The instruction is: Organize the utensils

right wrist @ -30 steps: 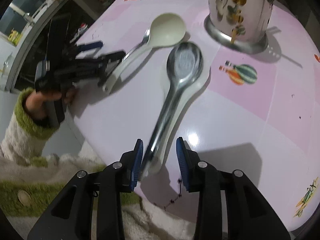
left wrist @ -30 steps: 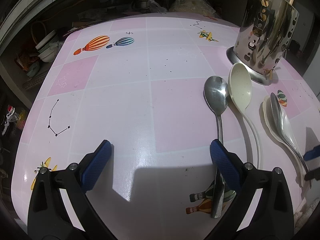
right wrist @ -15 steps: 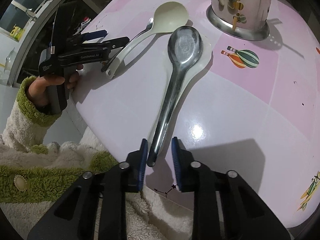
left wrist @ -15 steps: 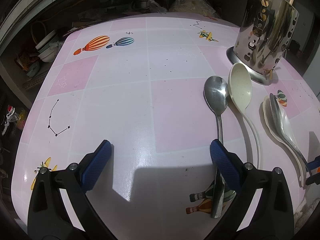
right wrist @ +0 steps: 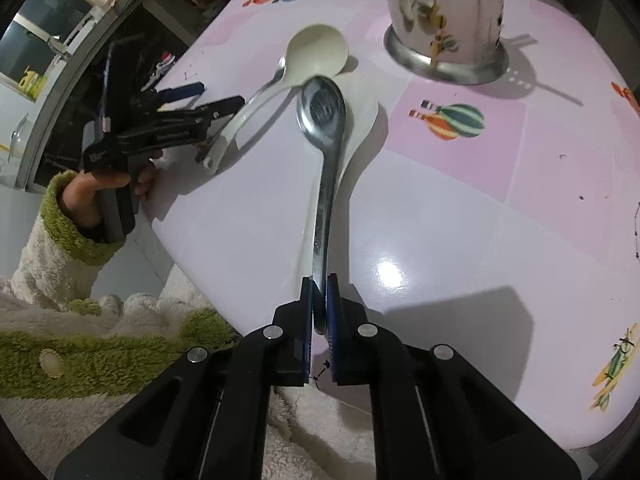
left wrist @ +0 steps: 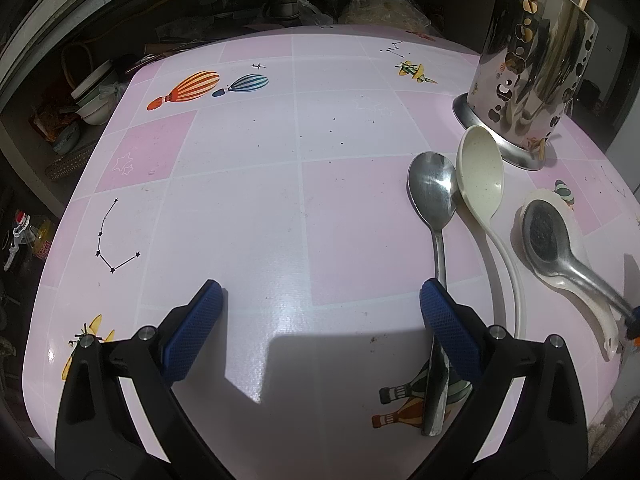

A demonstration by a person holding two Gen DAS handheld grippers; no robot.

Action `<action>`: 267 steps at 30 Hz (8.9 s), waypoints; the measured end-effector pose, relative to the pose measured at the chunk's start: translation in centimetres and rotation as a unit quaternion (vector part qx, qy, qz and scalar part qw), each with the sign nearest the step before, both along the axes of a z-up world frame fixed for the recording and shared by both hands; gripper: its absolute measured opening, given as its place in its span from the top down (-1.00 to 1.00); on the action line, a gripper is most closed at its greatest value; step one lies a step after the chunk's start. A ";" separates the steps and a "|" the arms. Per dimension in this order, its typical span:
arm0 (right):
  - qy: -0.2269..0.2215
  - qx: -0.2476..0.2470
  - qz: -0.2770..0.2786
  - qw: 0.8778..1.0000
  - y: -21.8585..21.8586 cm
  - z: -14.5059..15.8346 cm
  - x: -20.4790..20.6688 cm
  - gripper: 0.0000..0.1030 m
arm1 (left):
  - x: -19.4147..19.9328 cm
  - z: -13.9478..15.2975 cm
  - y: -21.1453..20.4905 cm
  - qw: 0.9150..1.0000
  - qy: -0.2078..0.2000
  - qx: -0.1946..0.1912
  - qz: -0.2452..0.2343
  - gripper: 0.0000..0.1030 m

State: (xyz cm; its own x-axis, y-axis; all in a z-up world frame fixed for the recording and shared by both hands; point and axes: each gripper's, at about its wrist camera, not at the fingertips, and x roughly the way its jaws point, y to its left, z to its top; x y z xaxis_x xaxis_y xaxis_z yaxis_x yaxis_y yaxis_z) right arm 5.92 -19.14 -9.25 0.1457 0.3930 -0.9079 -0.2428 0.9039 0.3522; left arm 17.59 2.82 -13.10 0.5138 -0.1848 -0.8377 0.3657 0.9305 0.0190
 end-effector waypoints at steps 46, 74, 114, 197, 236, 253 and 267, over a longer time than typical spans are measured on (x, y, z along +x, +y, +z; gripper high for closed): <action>-0.043 -0.126 0.035 0.991 -1.9 -1.0 0.6 0.20 | -0.1 -0.1 0.0 1.000 0.000 0.000 0.000 -0.87; -0.028 -0.090 -0.018 0.995 -1.4 -2.3 5.8 0.74 | -0.2 0.0 -0.2 1.000 -0.001 0.000 0.000 -0.87; -0.053 -0.021 -0.034 0.998 -4.9 -2.1 3.6 0.73 | 4.1 1.1 -7.8 0.989 0.068 0.036 -0.127 0.40; -0.048 -0.083 -0.029 0.995 -1.2 -2.4 6.7 0.31 | 2.4 3.9 -1.8 0.993 0.046 -0.099 -0.046 0.92; -0.101 -0.039 -0.123 0.987 -0.9 -2.8 11.2 0.15 | 2.7 3.8 -1.0 0.993 0.045 -0.108 -0.034 0.92; -0.193 -0.036 -0.133 0.971 -3.8 4.8 6.6 0.16 | 2.2 6.5 -1.4 0.992 0.017 -0.117 -0.036 0.92; -0.243 -0.031 -0.152 0.958 -5.3 8.5 5.1 0.16 | 1.7 9.1 -2.9 0.990 -0.014 -0.128 -0.058 1.00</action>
State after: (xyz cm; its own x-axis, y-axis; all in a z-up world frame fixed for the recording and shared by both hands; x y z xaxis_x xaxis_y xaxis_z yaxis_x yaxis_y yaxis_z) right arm 10.99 -24.48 -0.79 0.6558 0.2119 -0.7246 -0.0858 0.9745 0.2073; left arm 19.32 -0.05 -4.02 0.4986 -0.4481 -0.7420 0.4724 0.8582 -0.2008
